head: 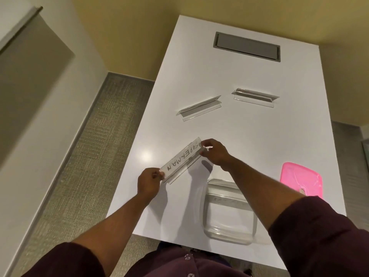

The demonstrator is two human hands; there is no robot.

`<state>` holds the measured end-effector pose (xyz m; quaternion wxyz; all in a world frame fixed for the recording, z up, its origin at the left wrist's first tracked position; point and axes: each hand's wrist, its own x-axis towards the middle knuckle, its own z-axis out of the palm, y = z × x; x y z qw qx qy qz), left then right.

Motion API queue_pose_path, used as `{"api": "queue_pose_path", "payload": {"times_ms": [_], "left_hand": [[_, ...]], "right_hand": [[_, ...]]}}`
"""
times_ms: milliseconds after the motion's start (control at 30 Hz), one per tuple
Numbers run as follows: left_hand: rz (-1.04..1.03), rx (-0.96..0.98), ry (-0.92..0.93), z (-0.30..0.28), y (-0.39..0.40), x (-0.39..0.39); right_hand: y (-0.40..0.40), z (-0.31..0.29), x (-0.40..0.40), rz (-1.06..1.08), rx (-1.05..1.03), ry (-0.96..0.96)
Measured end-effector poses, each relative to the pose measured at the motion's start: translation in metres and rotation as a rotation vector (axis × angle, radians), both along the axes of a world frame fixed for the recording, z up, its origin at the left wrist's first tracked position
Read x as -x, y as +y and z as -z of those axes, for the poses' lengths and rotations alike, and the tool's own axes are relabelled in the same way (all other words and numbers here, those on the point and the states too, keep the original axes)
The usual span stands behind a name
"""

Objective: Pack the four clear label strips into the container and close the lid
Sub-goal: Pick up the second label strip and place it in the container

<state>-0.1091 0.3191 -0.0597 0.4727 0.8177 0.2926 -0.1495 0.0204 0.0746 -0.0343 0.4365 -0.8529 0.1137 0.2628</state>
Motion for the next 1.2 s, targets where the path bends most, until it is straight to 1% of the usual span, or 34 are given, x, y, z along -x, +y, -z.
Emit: {"api": "queue_pose_path", "payload": {"times_ms": [67, 233, 333, 467, 567, 700, 800, 867, 967, 1100, 1200], "left_hand": [[-0.059, 0.052, -0.019, -0.006, -0.004, -0.004], [-0.248, 0.316, -0.049, -0.020, -0.019, -0.019], [-0.261, 0.471, -0.123, -0.036, -0.039, -0.023], [-0.170, 0.505, -0.144, -0.052, -0.065, -0.025], [-0.123, 0.535, -0.151, -0.059, -0.086, -0.026], [-0.156, 0.564, -0.171, -0.066, -0.111, -0.025], [-0.186, 0.610, -0.153, -0.068, -0.126, -0.022], [-0.184, 0.631, -0.143, -0.071, -0.136, -0.021], [-0.176, 0.656, -0.130, -0.076, -0.151, -0.020], [-0.059, 0.621, -0.146, -0.082, -0.157, -0.022], [0.026, 0.588, -0.166, -0.087, -0.157, -0.025]], "right_hand": [[-0.003, -0.009, 0.000, 0.043, -0.049, -0.054], [-0.018, -0.036, 0.004, 0.190, -0.259, -0.132], [-0.028, -0.055, 0.010, 0.335, -0.370, -0.175], [-0.047, -0.072, 0.023, 0.485, -0.445, -0.229], [-0.050, -0.072, 0.033, 0.595, -0.477, -0.214], [-0.047, -0.067, 0.044, 0.794, -0.522, -0.135], [-0.048, -0.071, 0.052, 0.926, -0.650, -0.065], [-0.048, -0.076, 0.061, 0.924, -0.720, -0.043], [-0.051, -0.084, 0.073, 0.834, -0.722, -0.006], [-0.072, -0.086, 0.072, 0.705, -0.668, -0.065], [-0.091, -0.091, 0.068, 0.577, -0.582, -0.123]]}}
